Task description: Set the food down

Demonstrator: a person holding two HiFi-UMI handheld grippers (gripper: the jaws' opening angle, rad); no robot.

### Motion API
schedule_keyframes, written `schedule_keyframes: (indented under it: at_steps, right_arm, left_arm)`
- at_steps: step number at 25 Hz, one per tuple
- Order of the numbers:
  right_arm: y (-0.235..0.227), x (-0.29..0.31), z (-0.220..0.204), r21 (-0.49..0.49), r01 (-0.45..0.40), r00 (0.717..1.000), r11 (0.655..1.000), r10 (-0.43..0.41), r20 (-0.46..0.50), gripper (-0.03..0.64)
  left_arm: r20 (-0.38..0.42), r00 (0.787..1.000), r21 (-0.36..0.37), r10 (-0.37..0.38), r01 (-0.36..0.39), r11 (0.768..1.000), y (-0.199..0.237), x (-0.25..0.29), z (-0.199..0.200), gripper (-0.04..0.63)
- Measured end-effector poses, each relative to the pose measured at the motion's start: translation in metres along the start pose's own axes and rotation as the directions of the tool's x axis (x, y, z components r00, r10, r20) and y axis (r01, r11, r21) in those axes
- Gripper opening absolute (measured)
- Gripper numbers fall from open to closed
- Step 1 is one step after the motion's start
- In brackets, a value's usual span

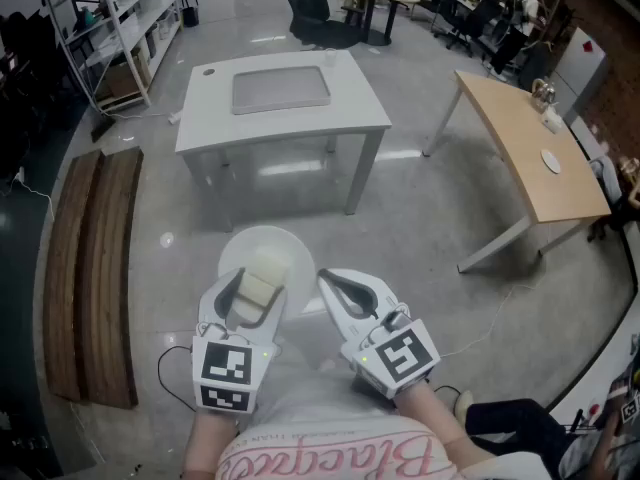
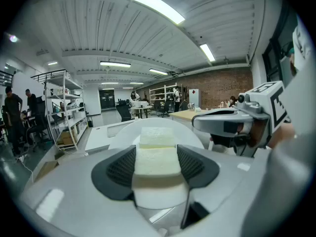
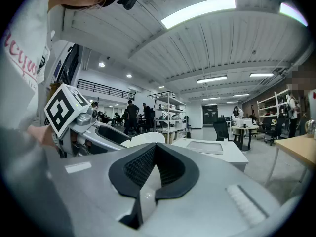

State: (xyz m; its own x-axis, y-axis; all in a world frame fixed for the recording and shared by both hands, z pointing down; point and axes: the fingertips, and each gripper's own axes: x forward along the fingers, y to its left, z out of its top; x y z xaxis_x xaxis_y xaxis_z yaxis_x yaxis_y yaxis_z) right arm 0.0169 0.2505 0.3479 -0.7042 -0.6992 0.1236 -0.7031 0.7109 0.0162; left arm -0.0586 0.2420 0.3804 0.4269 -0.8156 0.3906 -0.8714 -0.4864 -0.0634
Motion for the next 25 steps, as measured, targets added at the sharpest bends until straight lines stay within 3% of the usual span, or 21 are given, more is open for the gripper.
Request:
schedule_keyframes:
  at_steps: [13,25]
  right_arm:
    - [-0.008,0.0,-0.012,0.007,-0.028,1.0,1.0,0.028,-0.006,0.002]
    - [-0.051,0.046,-0.015,0.019,-0.026,0.999,0.999,0.027,-0.024,0.002]
  left_arm:
    - [-0.001,0.999,-0.02,0.053,-0.053,0.998,-0.001,0.006,-0.004,0.261]
    - [-0.015,0.999,-0.021,0.046,-0.047,0.999,0.031,0.06,0.009,0.261]
